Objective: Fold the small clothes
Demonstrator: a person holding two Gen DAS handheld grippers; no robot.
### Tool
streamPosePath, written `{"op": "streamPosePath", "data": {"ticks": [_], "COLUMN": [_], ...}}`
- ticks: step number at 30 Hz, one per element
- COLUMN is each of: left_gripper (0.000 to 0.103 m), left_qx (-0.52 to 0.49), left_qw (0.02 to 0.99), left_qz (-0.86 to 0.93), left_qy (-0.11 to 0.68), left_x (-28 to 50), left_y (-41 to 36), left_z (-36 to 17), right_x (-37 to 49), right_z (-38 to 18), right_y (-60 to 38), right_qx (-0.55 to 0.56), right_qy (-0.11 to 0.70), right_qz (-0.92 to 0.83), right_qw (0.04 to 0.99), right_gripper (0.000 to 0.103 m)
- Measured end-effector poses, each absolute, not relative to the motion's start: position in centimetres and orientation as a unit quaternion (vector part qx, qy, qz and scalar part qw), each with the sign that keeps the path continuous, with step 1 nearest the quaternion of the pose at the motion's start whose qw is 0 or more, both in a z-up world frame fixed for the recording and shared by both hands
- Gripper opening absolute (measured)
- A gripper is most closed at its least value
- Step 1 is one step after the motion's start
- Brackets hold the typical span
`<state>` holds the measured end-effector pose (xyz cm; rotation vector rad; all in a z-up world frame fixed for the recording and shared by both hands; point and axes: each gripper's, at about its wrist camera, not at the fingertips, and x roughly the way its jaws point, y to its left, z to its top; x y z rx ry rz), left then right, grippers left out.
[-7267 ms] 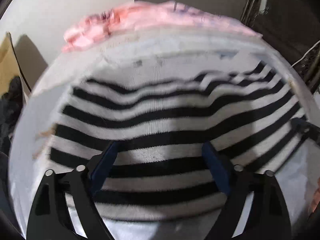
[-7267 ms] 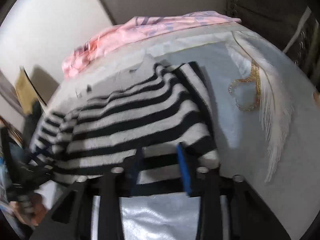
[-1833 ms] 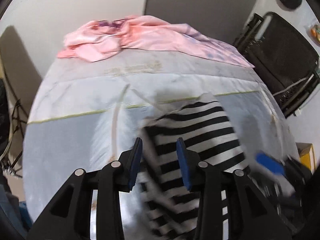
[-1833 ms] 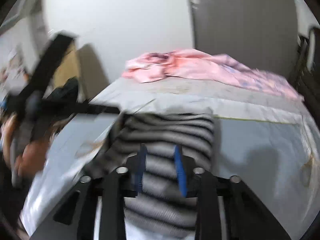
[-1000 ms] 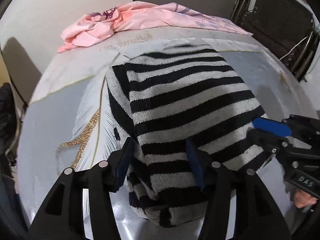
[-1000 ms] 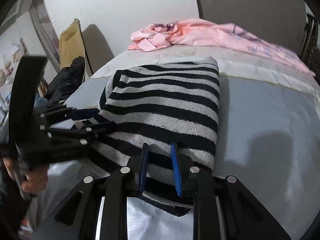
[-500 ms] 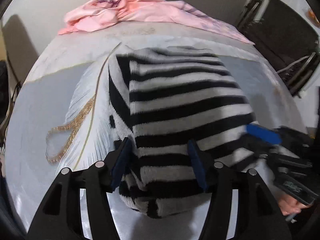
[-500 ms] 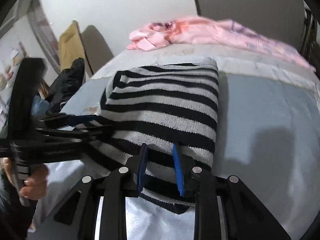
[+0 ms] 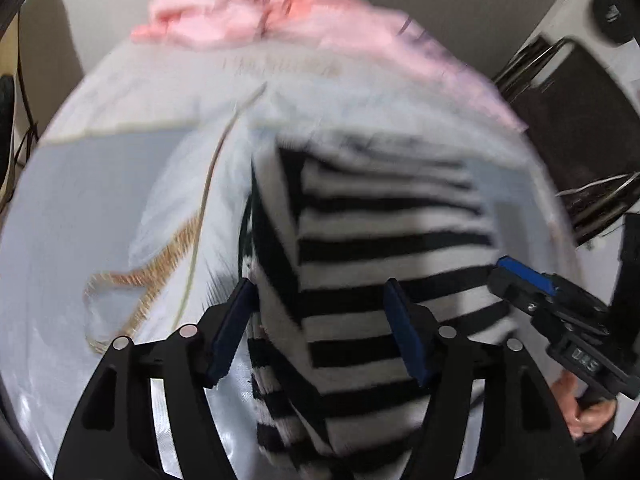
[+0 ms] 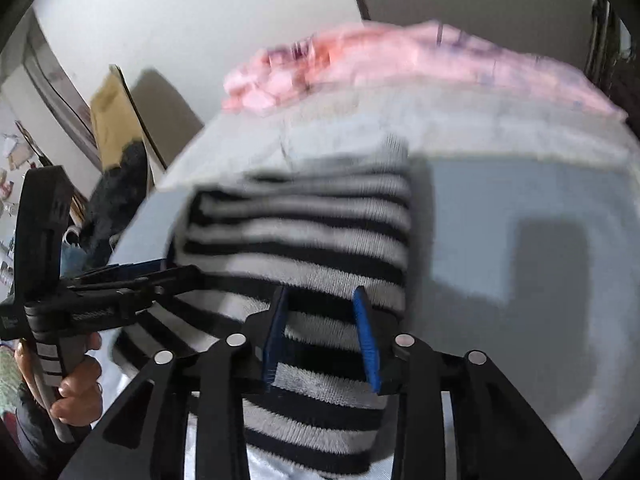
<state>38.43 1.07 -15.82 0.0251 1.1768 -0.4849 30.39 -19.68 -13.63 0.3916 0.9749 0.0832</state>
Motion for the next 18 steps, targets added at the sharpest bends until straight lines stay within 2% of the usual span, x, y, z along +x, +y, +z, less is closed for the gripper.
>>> {"op": "streamPosePath", "data": {"ticks": [2, 4, 6, 9, 14, 18], "left_gripper": [0.069, 0.067, 0.067, 0.074, 0.076, 0.076], "left_qx": [0.006, -0.026, -0.044, -0.087, -0.166, -0.161], "left_qw": [0.801, 0.798, 0.807, 0.804, 0.760, 0.743], "left_qz": [-0.229, -0.236, -0.234, -0.248, -0.295, -0.301], "left_qy": [0.553, 0.554, 0.540, 0.533, 0.555, 0.575], "left_x": [38.2, 38.0, 37.8, 37.6, 38.4, 38.6], "left_y": [1.3, 2.7, 4.3, 6.8, 7.8, 6.1], "left_z": [-16.5, -15.9, -14.7, -13.7, -15.4, -17.3], "right_x": [30.0, 29.3, 28.6, 27.9, 27.7, 28.1], "right_z": [-13.3, -12.6, -11.8, -11.0, -13.1, -14.7], "right_y": [-19.4, -20.0, -21.3, -24.1, -27.2, -25.9], "right_qx": [0.173, 0.180, 0.194, 0.218, 0.309, 0.313], "right_qy": [0.460, 0.455, 0.437, 0.416, 0.423, 0.443], "right_qz": [0.037, 0.039, 0.035, 0.017, 0.039, 0.060], "right_qw": [0.870, 0.871, 0.877, 0.883, 0.851, 0.838], "right_gripper": [0.036, 0.043, 0.056, 0.066, 0.071, 0.072]}}
